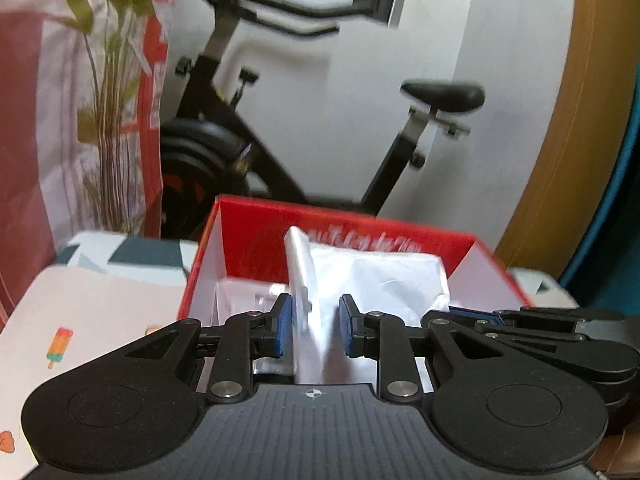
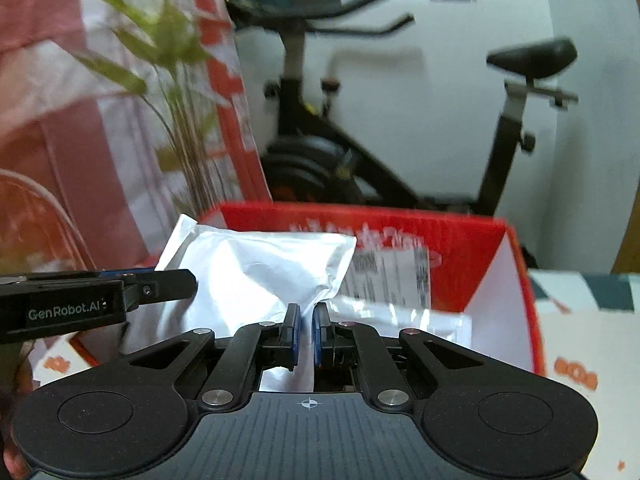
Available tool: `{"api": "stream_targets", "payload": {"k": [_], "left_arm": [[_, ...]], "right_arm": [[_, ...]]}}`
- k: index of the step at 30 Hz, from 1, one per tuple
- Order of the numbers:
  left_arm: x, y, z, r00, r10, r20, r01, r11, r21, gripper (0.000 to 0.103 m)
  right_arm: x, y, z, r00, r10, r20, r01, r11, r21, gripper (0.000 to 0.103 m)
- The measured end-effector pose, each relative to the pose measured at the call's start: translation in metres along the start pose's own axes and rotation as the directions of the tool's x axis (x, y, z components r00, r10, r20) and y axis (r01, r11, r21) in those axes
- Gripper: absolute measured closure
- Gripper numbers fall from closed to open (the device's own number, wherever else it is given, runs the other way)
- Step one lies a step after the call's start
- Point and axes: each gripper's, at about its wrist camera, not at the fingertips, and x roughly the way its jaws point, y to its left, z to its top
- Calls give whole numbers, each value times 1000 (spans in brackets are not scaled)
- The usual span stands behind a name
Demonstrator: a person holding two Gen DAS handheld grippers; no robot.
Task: Organize soft objects
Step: 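Lower the pouch into the red box and open both tools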
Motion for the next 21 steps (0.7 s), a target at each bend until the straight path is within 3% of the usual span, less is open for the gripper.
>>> {"api": "stream_targets", "payload": {"k": [5,13,17,21], "left_arm": [[17,-1,-7,995,26,-94,-23,999,26,76],[30,4,-9,986,51,-160,-50,999,14,76],[29,4,-7,986,50,-160,-48,999,16,72],[14,1,-6,991,44,-126,-39,998,39,71]], "right_arm": [[26,6,-6,987,-54,-153,54,999,-3,96],[33,5,-6,977,-60,-205,65,998,15,94],[27,0,-3,979,-58,-194,70,996,54,92],[3,16,-7,987,-143,-68,138,988,-76,73]]}}
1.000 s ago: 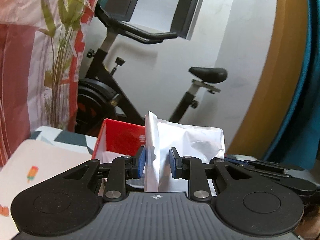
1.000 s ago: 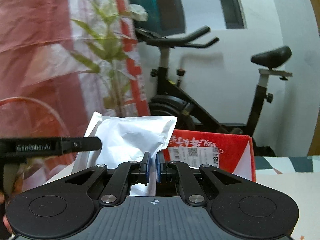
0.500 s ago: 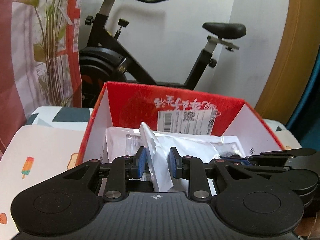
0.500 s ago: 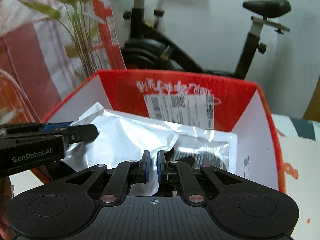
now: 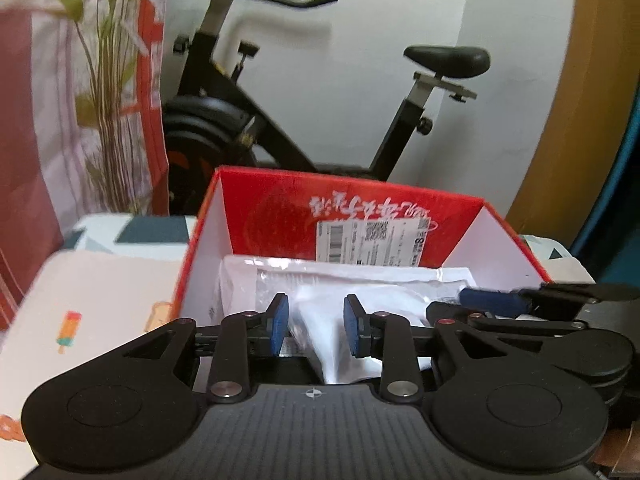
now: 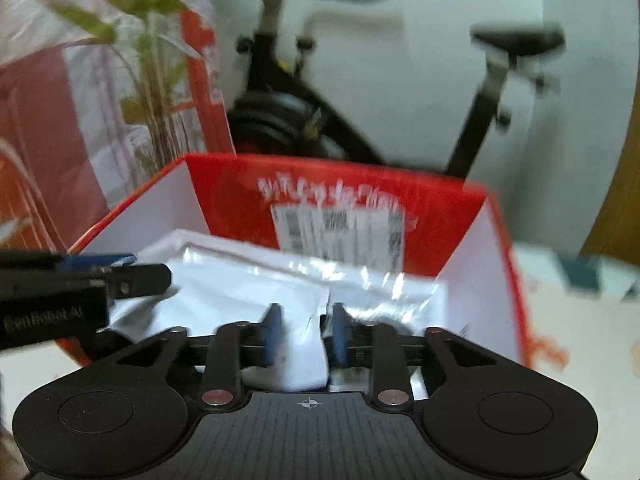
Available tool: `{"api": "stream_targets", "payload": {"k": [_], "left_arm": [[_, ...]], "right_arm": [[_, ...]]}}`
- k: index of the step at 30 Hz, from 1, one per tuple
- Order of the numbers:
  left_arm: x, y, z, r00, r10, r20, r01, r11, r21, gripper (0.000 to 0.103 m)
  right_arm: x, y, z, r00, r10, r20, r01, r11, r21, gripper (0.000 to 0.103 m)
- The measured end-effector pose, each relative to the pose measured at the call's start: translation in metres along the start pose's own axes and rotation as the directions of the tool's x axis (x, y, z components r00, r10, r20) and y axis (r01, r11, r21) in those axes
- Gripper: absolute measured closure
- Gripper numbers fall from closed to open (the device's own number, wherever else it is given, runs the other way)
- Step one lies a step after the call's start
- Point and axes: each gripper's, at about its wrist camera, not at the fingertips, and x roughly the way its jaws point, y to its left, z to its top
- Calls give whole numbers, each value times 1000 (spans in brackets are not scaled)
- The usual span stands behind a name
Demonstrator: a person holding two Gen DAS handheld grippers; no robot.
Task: Organize soft objects
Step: 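Lower the pouch into the red box and open both tools, then move both tools down to the grey cloth and green tasselled pouch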
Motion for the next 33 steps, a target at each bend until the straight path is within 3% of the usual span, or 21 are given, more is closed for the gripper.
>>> {"api": "stream_targets", "payload": {"k": [4,9,16,25,33], "left_arm": [[-26,-5,-1,998,19,67,-22,999,36,59],[-61,-10,-8,990,28,140,-34,999,40,58],[-105,-24,-41,981,13,193,-25,998,56,58],[-120,-26,-99,994,-1,109,2,1000,-11,58],[-104,-24,-138,1000,13,-17,-13,1000,-28,58]], "right_arm": [[-30,-5,-6,996,5,93,-7,1000,29,69],[-69,-21,-18,983,23,183,-45,992,117,68],[-117,-26,-58,961,68,266,-94,992,85,60],[-142,-28,-120,961,101,257,-125,989,80,60],[-137,-32,-180,985,107,134,-128,978,163,60]]}}
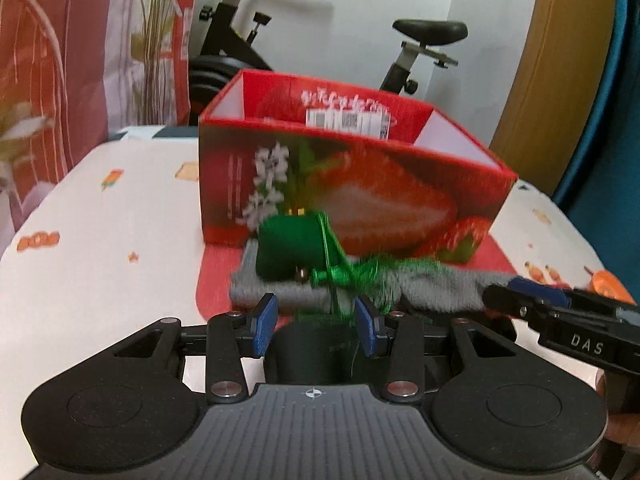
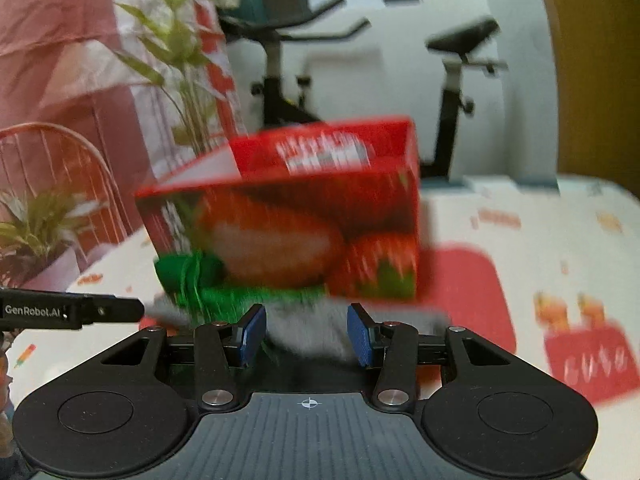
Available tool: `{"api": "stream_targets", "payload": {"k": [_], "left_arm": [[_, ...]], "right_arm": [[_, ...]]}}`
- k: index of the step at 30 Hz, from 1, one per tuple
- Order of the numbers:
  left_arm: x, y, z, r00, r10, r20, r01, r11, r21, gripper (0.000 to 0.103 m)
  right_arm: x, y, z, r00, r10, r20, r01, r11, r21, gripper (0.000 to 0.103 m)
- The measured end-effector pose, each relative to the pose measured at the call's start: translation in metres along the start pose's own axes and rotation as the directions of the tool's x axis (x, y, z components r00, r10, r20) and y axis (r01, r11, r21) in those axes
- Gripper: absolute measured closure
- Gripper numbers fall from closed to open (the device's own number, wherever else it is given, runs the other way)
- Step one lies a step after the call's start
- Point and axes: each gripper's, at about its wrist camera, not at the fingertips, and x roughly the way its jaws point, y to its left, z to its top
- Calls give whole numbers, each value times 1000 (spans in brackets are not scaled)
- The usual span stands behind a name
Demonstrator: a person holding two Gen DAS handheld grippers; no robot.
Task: Organize soft objects
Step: 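Move both tools down to the grey cloth and green tasselled pouch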
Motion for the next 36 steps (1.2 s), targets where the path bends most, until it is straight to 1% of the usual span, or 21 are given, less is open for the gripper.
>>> {"api": "stream_targets", "payload": {"k": [2,5,7,9,12,15,18,22,24,26,28,30,34,36], "left_arm": [[2,0,-7,1000,8,-13,-8,1000,2,58],[5,-2,-19,999,21,-36,-20,1000,9,58],[10,-2,-24,998,23,-62,-23,1000,14,58],[13,-5,-28,997,26,-73,-25,999,23,58],[17,-6,-32,996,33,-78,-30,999,36,58],[22,-5,-37,995,42,-92,-38,998,41,58],[26,-3,-40,993,47,-106,-44,998,33,57],[26,-3,-40,994,50,-102,-46,998,41,55],[26,-3,-40,994,45,-101,-42,998,38,51],[26,-2,-40,994,40,-100,-37,999,33,39],[26,-3,-41,995,15,-100,-13,1000,27,34],[27,-4,-41,995,-5,-104,7,1000,20,34],[29,-11,-44,994,18,-104,-13,998,54,34],[29,-12,-44,995,27,-98,-22,998,55,35]], "right_arm": [[0,-6,-9,1000,-7,-25,8,999,36,60],[1,-15,-15,998,-23,-64,29,996,89,56],[4,-18,-18,996,-30,-79,38,994,101,54],[8,-17,-16,995,-45,-93,53,995,88,50],[13,-14,-20,990,-92,-106,97,994,51,33],[18,-14,-23,983,-139,-123,145,989,37,25],[23,-17,-26,980,-136,-148,145,988,53,23],[26,-12,-28,981,-133,-142,137,990,18,21],[26,-11,-29,982,-128,-136,130,992,6,21],[27,-11,-30,984,-123,-128,123,992,-4,21],[28,-12,-29,985,-118,-126,119,993,-3,21],[28,-12,-29,986,-111,-122,112,994,0,23],[28,-9,-32,989,-97,-116,96,995,-21,25],[28,-7,-34,991,-76,-113,72,997,-37,30]]}}
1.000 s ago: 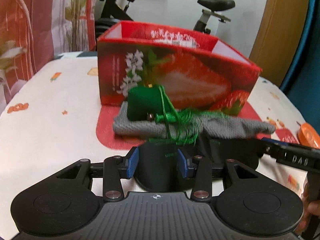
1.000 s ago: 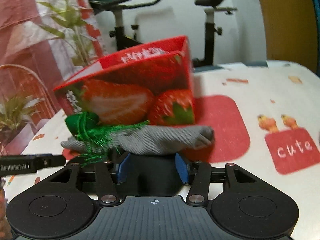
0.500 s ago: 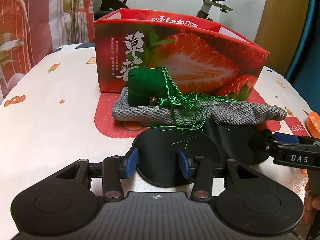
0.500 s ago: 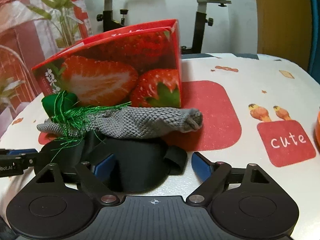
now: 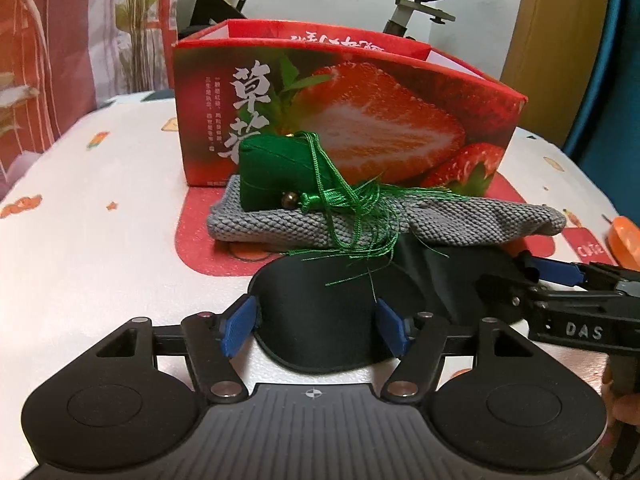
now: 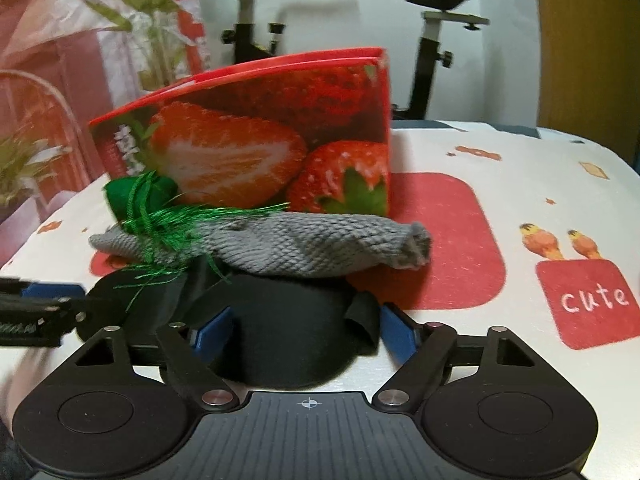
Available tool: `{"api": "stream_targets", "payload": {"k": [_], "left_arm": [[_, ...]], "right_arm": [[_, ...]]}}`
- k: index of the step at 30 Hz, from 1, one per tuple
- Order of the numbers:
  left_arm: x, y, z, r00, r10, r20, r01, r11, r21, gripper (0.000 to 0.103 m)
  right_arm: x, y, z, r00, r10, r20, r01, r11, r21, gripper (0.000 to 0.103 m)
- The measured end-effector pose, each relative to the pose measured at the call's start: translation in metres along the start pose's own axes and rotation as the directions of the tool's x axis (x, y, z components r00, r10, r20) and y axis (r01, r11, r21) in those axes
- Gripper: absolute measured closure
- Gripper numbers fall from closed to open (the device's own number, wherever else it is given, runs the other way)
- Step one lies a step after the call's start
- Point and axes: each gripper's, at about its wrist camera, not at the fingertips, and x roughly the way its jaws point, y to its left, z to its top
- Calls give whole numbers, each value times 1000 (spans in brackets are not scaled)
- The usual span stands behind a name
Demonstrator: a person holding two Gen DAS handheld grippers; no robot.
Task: Organize soft objects
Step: 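Move both tools down to the grey cloth and green tasselled pouch, then close both tools on the black eye mask and lift it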
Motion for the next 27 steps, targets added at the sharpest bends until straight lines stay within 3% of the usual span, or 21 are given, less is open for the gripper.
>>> {"api": "stream_targets", "payload": {"k": [13,16,27], "left_arm": [[-2,13,3,998,67,14,-66,996,-57,35],[0,17,4,999,51,4,-50,996,-80,34],[1,12,0,999,28,-22,-29,997,-72,29]], "right_arm": [[-2,3,0,1000,14,-4,-14,999,-36,49],[-2,5,0,999,37,-10,-38,999,-40,55],[-4,11,0,997,77,-28,-78,996,-50,60]]}}
